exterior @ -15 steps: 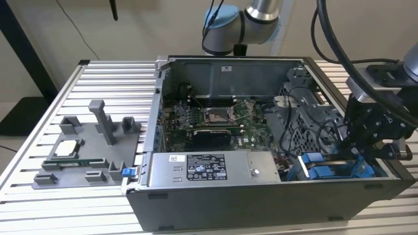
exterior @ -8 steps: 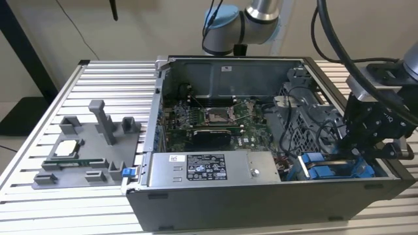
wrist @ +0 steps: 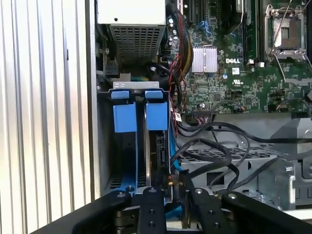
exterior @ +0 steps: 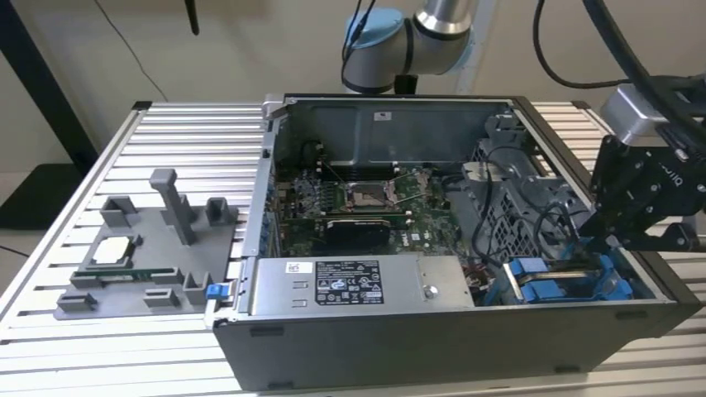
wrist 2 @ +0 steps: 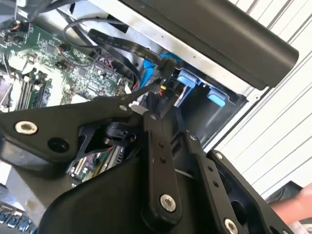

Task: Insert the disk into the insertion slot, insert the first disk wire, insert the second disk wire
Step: 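Insert the first disk wire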

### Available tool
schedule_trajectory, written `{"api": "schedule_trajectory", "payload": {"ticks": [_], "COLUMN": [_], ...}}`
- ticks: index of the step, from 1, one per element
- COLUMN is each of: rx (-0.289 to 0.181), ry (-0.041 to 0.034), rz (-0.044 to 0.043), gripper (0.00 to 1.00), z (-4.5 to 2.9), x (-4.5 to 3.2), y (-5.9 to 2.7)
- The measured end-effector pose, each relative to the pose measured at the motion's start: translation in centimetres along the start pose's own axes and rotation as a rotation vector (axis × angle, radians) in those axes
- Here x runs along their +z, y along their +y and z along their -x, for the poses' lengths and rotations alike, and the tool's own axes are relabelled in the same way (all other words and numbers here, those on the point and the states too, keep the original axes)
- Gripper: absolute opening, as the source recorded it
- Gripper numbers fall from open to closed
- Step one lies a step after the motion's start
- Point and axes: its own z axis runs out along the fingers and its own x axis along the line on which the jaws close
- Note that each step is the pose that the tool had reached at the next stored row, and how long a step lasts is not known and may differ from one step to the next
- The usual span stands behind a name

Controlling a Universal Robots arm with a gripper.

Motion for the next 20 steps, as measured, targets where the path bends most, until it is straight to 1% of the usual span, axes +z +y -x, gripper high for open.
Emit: {"api": "schedule_trajectory", "payload": {"ticks": [1,4,8,10,12,13,14,15,16,17,18,20], "rx": [0.0,-0.002,-0.005,-0.006,-0.007,-0.007,-0.008,-0.008,-0.009,-0.008,-0.008,-0.008], "ry": [-0.006,-0.0287,-0.0602,-0.0785,-0.0945,-0.105,-0.118,-0.1332,-0.1507,-0.1639,-0.1704,-0.1753], "rz": [-0.0013,-0.0055,-0.0105,-0.0115,-0.0114,-0.0109,-0.0103,-0.0104,-0.0111,-0.0119,-0.0119,-0.0117], "gripper": [1.0,1.0,1.0,1.0,1.0,1.0,1.0,1.0,1.0,1.0,1.0,1.0], "z": [0.02,0.07,0.14,0.16,0.18,0.18,0.17,0.14,0.14,0.14,0.11,-0.01], "x": [-0.03,-0.07,-0.15,-0.19,-0.24,-0.24,-0.25,-0.25,-0.24,-0.24,-0.22,-0.24], "y": [-0.2,-0.91,-1.46,-1.88,-2.15,-2.24,-2.28,-2.29,-2.29,-2.3,-2.35,-2.66]}}
